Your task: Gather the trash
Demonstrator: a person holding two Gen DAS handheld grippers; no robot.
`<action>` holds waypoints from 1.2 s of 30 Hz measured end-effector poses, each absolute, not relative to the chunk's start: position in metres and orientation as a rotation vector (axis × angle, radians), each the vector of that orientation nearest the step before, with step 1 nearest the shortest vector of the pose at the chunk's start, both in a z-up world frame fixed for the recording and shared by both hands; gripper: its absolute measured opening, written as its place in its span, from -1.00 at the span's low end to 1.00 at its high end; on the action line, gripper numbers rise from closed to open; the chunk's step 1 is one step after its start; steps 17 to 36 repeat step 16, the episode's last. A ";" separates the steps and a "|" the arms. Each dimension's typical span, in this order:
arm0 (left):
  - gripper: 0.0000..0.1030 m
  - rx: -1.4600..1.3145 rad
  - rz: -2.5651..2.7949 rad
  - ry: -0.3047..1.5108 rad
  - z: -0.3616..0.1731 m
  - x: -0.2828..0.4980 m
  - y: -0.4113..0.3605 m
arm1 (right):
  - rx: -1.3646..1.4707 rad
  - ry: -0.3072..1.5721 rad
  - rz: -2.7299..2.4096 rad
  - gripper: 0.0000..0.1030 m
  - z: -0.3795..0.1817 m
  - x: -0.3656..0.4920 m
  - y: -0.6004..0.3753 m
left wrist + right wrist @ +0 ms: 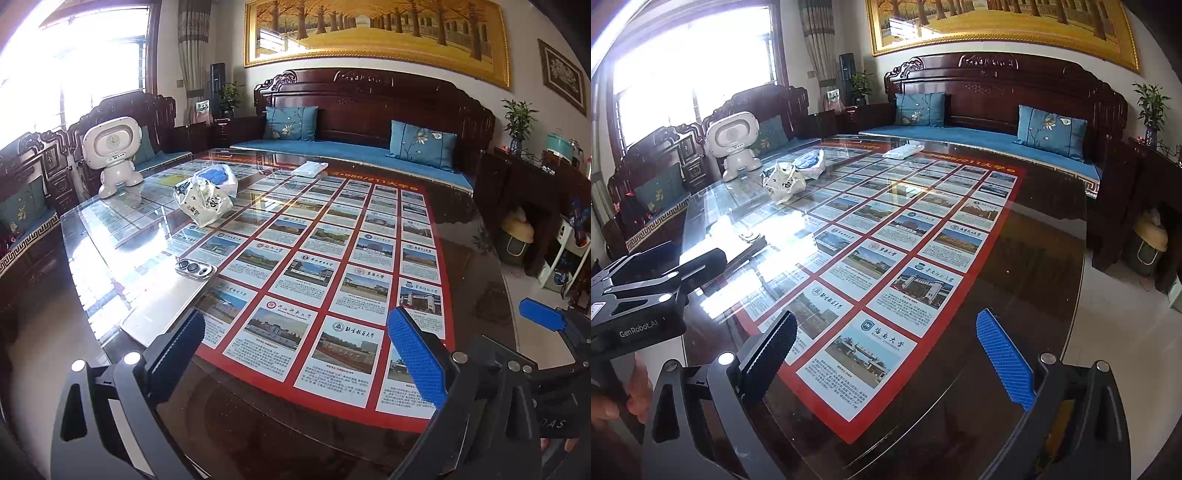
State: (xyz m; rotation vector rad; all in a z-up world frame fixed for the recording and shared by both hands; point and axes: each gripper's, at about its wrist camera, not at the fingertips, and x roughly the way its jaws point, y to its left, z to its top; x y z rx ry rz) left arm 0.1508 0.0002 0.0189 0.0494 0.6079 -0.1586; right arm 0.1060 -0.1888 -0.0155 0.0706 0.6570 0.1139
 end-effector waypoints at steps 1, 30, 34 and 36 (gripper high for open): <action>0.92 0.047 -0.159 0.609 0.018 0.151 0.000 | 0.072 0.658 0.114 0.83 -0.016 0.107 -0.189; 0.92 0.047 -0.183 0.647 0.009 0.173 -0.008 | 0.107 0.676 0.112 0.83 -0.024 0.123 -0.196; 0.92 0.047 -0.183 0.647 0.009 0.173 -0.008 | 0.107 0.676 0.112 0.83 -0.024 0.123 -0.196; 0.92 0.047 -0.183 0.647 0.009 0.173 -0.008 | 0.107 0.676 0.112 0.83 -0.024 0.123 -0.196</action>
